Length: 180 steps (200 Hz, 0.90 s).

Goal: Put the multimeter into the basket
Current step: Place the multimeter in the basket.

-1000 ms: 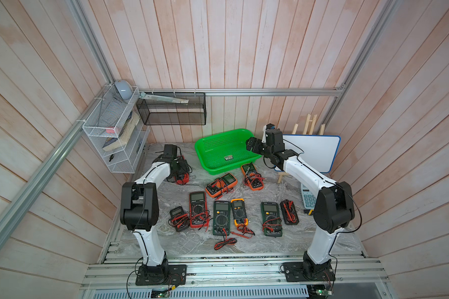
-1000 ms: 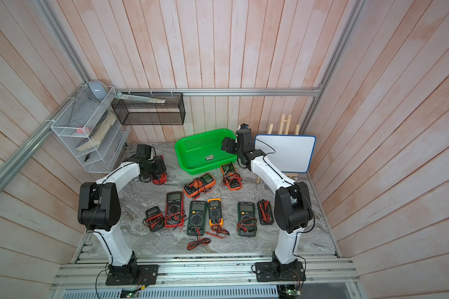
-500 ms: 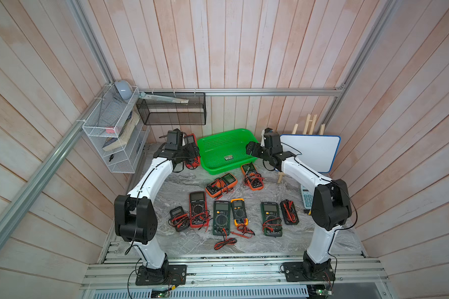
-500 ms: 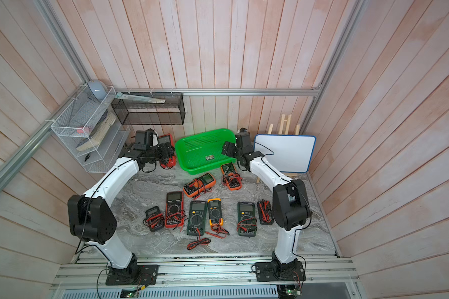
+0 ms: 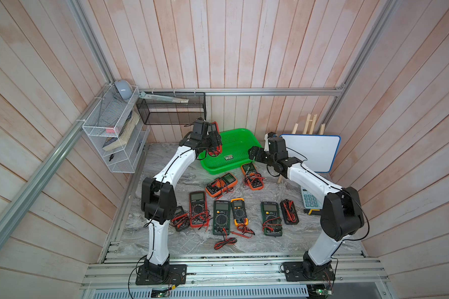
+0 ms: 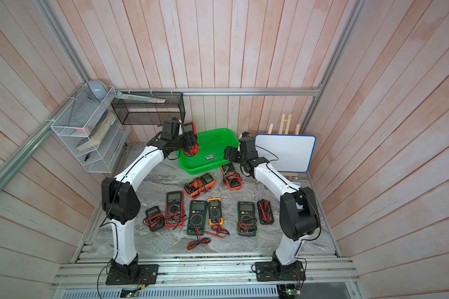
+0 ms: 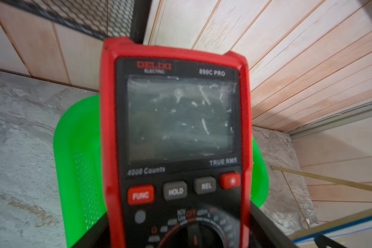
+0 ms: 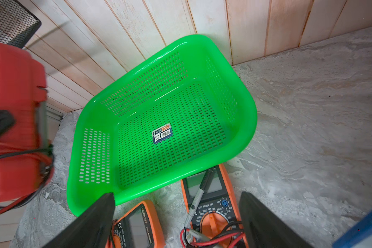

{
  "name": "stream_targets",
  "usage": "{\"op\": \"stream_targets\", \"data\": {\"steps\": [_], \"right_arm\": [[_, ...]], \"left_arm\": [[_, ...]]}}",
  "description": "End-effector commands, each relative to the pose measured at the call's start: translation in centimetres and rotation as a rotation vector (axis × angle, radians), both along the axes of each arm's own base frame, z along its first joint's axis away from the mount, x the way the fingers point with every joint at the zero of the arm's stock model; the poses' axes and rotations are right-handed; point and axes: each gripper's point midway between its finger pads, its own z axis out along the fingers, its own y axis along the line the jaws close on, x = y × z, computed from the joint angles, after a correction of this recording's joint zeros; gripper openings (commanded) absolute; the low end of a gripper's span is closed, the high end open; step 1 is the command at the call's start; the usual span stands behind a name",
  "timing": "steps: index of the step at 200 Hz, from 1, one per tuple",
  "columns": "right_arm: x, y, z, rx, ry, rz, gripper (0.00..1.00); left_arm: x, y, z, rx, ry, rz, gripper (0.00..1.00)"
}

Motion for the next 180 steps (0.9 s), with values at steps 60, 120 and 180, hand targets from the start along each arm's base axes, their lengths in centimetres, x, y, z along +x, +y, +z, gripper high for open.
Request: {"op": "stream_targets", "data": {"steps": [60,120,180], "right_arm": [[-1.7,-0.4,0.2,-0.005,-0.008,0.024,0.96],[-2.5,-0.5,0.0,0.004,-0.001,0.032,0.96],[-3.4,0.0,-0.4,0.022,0.014,0.042,0.96]], "left_arm": [[4.5,0.0,-1.5,0.044,-0.056,0.123,0.00],[4.2,0.3,-6.9,0.105,0.038,0.117,0.00],[2.8,1.6,-10.4,0.169,0.110,0.101,0.00]]}}
